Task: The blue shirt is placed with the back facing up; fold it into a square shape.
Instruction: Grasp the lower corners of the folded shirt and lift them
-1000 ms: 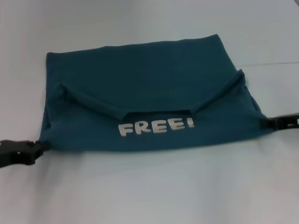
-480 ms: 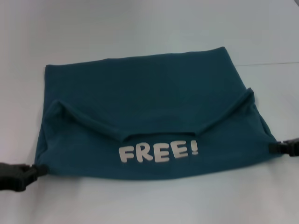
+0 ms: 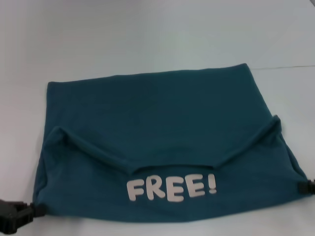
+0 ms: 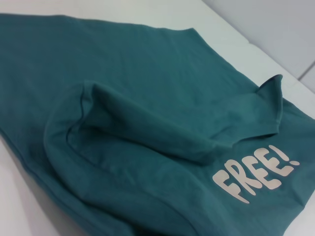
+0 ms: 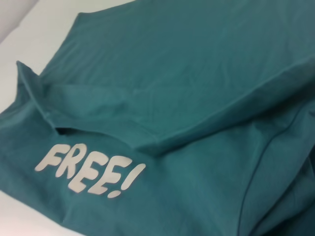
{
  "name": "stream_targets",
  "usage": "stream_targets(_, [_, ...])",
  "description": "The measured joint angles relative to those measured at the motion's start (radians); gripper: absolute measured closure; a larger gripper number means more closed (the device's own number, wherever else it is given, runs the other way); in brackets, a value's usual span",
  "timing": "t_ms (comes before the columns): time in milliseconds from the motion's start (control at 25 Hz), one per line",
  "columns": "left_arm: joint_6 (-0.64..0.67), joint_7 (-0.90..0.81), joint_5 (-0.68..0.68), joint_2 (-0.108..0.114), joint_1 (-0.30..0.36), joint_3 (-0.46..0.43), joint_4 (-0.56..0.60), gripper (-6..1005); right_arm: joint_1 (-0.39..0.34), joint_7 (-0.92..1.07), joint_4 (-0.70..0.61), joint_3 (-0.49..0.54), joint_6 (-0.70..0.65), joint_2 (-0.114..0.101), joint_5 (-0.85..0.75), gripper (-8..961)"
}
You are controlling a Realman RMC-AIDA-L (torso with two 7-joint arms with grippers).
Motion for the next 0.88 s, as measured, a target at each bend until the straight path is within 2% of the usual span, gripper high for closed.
stream_targets(520, [0.184,0.003,0.06,0.013,0.031,-0.091,0.024,932,-0.101,-0.072,-0.012,0.063,-0.162,-0.007,-0.013,886])
stream_targets(880, [0.232,0.0,0.069,0.013,0.049,-0.112,0.032,932,-0.11,-0.085,-0.012,0.105,-0.219,-0.006,-0.07,879])
